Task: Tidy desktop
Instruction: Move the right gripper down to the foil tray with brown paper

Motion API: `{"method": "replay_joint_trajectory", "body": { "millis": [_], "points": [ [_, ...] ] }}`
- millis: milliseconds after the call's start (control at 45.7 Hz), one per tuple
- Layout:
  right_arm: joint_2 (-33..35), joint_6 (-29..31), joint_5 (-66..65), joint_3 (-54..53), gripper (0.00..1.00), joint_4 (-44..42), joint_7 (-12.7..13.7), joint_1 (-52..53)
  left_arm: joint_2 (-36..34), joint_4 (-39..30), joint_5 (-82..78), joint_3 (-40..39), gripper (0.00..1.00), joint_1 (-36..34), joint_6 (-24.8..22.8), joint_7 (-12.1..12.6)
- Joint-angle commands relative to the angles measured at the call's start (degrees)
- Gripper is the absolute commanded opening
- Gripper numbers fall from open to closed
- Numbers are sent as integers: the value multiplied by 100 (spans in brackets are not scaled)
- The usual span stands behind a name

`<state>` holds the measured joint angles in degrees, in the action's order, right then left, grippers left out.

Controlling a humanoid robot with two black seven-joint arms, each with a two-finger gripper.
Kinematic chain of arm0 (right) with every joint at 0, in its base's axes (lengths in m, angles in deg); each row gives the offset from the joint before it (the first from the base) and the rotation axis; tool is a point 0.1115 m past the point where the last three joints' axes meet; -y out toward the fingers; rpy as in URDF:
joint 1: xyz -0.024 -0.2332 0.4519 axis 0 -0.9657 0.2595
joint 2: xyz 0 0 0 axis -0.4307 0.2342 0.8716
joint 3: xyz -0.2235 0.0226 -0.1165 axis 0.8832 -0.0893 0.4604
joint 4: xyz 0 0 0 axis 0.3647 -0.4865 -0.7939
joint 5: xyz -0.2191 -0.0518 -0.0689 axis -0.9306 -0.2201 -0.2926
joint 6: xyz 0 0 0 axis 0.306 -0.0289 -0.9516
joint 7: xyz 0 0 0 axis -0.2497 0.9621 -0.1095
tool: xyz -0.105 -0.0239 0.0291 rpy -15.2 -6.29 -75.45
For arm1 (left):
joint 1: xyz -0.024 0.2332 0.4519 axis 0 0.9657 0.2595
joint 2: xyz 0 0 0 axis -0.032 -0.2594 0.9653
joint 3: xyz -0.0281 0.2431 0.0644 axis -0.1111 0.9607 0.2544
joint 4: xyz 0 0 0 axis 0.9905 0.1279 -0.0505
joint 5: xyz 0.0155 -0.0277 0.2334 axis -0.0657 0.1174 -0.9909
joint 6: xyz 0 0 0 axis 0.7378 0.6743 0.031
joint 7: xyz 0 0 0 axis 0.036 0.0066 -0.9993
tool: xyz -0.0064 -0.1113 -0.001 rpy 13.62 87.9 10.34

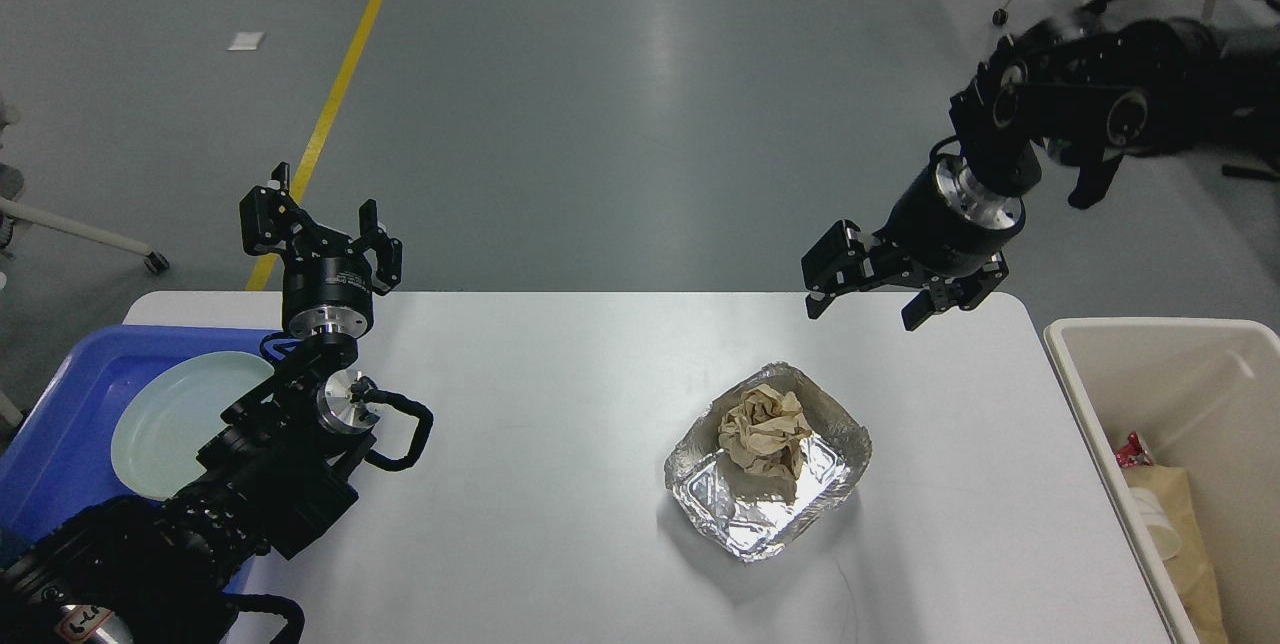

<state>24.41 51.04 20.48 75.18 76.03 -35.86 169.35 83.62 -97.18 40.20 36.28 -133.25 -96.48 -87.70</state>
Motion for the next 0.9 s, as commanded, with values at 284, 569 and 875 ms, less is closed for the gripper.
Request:
{"method": "replay_joint_trajectory", "body": {
  "millis": [284,569,875],
  "points": [
    [-489,-1312,-666,-13,100,-1180,-36,-1855,0,0,0,0,100,0,0,0],
    [-788,-2095,-1712,5,100,-1189,-71,-2329,0,0,0,0,100,0,0,0],
    [-1026,-2254,-2153,5,96,-1303,-71,-2549,0,0,0,0,100,0,0,0]
  ]
}}
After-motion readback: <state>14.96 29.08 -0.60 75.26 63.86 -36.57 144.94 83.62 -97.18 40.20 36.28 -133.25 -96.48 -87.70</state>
